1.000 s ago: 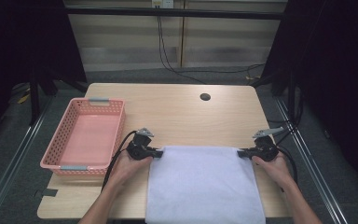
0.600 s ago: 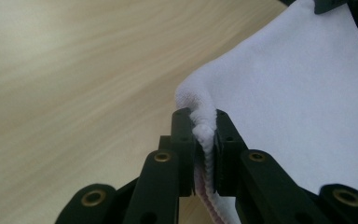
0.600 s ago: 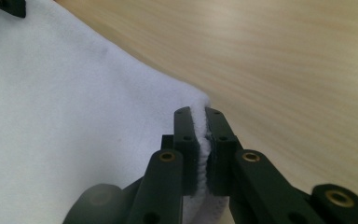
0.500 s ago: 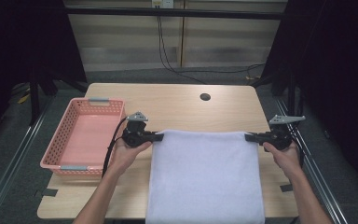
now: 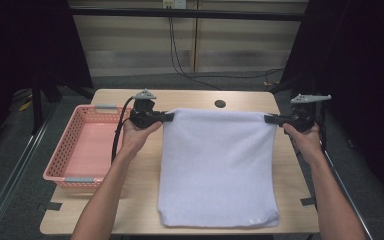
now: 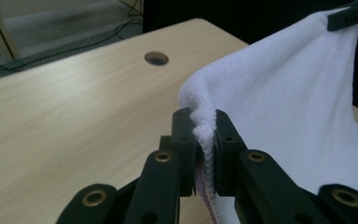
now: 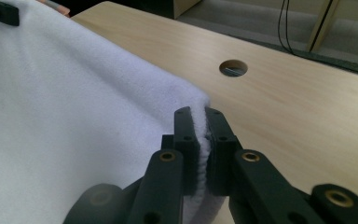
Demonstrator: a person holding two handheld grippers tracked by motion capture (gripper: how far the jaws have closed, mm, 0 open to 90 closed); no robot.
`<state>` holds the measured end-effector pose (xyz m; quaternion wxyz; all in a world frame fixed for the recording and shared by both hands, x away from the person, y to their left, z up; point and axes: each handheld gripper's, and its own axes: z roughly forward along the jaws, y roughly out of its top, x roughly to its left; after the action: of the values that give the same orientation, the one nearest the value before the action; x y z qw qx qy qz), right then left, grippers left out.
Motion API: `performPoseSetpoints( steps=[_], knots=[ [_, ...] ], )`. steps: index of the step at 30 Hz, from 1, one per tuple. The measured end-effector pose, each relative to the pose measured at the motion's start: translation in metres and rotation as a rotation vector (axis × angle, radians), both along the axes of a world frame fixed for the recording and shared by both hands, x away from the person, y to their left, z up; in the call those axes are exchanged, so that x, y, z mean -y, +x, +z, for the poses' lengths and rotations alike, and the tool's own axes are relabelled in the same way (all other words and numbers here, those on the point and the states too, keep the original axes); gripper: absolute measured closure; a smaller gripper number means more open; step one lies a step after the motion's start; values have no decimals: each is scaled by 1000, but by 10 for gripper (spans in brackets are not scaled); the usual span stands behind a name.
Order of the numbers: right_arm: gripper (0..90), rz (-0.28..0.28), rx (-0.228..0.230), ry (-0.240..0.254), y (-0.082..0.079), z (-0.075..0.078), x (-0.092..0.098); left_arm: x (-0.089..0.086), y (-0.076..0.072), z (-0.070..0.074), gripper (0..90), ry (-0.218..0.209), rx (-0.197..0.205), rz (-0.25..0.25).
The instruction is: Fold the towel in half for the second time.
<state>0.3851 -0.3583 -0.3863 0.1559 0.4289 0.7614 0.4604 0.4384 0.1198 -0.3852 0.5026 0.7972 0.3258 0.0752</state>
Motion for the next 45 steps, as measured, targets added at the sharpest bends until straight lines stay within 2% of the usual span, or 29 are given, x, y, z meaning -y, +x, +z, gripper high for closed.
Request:
performPoseSetpoints(
  steps=[3, 5, 9, 10, 11, 12, 13, 14, 15, 17, 18, 19, 20, 21, 22, 24, 25, 26, 27, 28, 29, 31, 32, 34, 35, 36, 41, 43, 45],
  knots=[
    [858, -25, 14, 25, 15, 5, 3, 1, 9, 4, 824, -12, 17, 20],
    [858, -37, 26, 39, 21, 9, 3, 1, 10, 6, 823, -22, 26, 19],
    [858, -27, 46, 66, 17, 13, 3, -1, 4, 7, 823, -24, 36, 9],
    [858, -5, 60, 51, 8, 15, 1, -2, -6, 7, 822, -10, 46, -4],
    [858, 7, 68, 45, 2, 15, 0, -3, -11, 7, 822, -17, 49, -18],
    [858, 7, 68, 45, 2, 15, 0, -3, -11, 7, 822, -17, 49, -18],
    [858, 24, 74, 55, -13, 16, 1, -5, -26, 6, 822, -27, 54, -31],
    [858, 24, 74, 55, -13, 16, 1, -5, -26, 6, 821, -27, 54, -31],
    [858, 41, 86, 63, -29, 15, 2, -6, -40, 4, 821, -20, 66, -46],
    [857, 54, 84, 57, -44, 12, 3, -8, -54, 1, 821, -25, 74, -58],
    [857, 61, 84, 57, -52, 10, 3, -8, -54, 1, 820, -25, 74, -58],
    [858, 75, 82, 46, -59, 8, 2, -11, -67, -1, 820, -30, 70, -72],
    [858, 75, 82, 46, -59, 8, 2, -11, -67, -1, 820, -30, 70, -72],
    [857, 97, 80, 41, -76, 4, 1, -12, -82, -5, 819, -5, 75, -94],
    [857, 97, 80, 41, -76, 4, 1, -12, -82, -5, 819, -5, 75, -94],
    [857, 121, 72, 27, -92, -2, -1, -15, -97, -12, 818, -22, 62, -116],
    [856, 140, 57, 18, -107, -10, -3, -15, -104, -18, 817, -1, 57, -119],
    [856, 140, 57, 18, -107, -10, -3, -16, -110, -24, 817, 18, 59, -126],
    [855, 164, 31, 9, -119, -20, -5, -17, -115, -30, 816, 14, 46, -135],
    [855, 164, 31, 9, -119, -20, -5, -18, -120, -36, 816, 12, 26, -144],
    [853, 181, 12, -8, -133, -30, -8, -19, -130, -47, 810, 40, 3, -163],
    [850, 189, -5, -16, -146, -40, -11, -22, -140, -57, 805, 29, -19, -174],
    [850, 189, -5, -16, -146, -40, -11, -22, -140, -57, 803, 29, -19, -174],
    [833, 209, -43, -46, -163, -54, -13, -23, -148, -66, 793, 63, -40, -182],
    [827, 217, -59, -48, -167, -59, -13, -23, -156, -75, 791, 98, -64, -200],
    [812, 222, -71, -54, -170, -63, -13, -23, -160, -78, 779, 118, -65, -207],
    [747, 257, -131, -77, -182, -77, -14, -28, -174, -85, 746, 134, -96, -245],
    [730, 269, -145, -68, -187, -80, -14, -31, -186, -87, 739, 156, -100, -268],
    [694, 278, -154, -76, -192, -80, -16, -35, -193, -88, 711, 147, -114, -277]
  ],
)
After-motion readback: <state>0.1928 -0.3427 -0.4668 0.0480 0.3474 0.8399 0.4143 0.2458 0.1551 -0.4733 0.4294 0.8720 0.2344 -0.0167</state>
